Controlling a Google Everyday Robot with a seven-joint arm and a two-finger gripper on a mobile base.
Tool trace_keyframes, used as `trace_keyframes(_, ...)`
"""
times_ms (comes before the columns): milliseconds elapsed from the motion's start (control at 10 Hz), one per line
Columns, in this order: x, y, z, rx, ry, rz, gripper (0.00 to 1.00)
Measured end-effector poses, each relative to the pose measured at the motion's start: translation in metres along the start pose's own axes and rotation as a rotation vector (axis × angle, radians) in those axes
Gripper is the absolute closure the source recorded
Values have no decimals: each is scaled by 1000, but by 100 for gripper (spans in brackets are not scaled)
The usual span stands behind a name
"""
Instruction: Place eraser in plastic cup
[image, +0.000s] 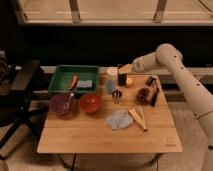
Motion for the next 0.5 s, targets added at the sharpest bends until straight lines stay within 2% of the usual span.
trace_keyframes(100, -1, 1, 2, -3, -2, -9, 100)
trace_keyframes(300, -7, 4, 12, -18, -65, -50, 100)
trace_keyframes(500, -24, 16, 38, -32, -119, -102, 100)
